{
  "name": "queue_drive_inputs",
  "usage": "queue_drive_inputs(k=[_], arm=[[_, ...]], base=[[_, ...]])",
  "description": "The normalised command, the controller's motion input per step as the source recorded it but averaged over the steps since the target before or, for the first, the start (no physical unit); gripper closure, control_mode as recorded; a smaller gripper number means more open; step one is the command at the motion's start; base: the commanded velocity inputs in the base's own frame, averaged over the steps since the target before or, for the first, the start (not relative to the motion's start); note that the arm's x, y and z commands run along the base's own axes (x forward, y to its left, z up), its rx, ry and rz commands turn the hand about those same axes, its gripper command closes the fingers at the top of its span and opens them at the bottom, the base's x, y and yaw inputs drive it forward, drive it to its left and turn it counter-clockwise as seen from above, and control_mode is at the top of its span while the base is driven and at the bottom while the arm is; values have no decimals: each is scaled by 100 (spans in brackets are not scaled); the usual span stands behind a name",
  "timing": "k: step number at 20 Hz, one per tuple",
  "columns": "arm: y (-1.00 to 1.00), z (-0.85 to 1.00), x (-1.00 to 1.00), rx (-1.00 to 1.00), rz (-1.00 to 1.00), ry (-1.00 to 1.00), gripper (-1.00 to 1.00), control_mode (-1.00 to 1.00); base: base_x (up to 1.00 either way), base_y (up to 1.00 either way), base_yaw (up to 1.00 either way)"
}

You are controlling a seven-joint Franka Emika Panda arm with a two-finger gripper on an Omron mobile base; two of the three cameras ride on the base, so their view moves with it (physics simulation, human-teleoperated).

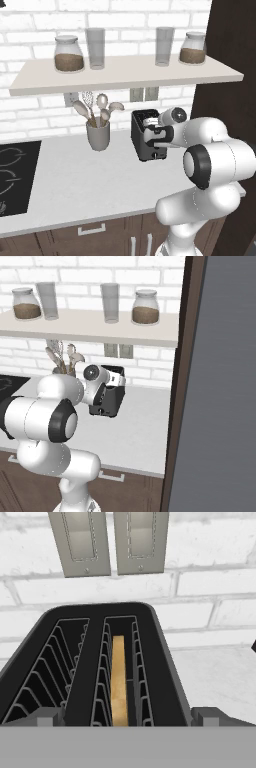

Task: Start the toaster. Once the lever pops up, take the bread to the plate on the dining counter.

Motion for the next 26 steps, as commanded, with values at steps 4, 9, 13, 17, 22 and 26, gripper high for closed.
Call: queue_drive_inputs(k=[4, 9, 13, 17, 22, 26], arm=[[0, 0, 0, 0, 0, 0, -100, -100], [0, 0, 0, 0, 0, 0, -100, -100], [0, 0, 0, 0, 0, 0, -100, -100], [0, 0, 0, 0, 0, 0, -100, -100], [0, 0, 0, 0, 0, 0, -100, -100], [0, 0, 0, 0, 0, 0, -100, -100]], base=[[0, 0, 0], [0, 0, 0], [0, 0, 0], [0, 0, 0], [0, 0, 0], [0, 0, 0]])
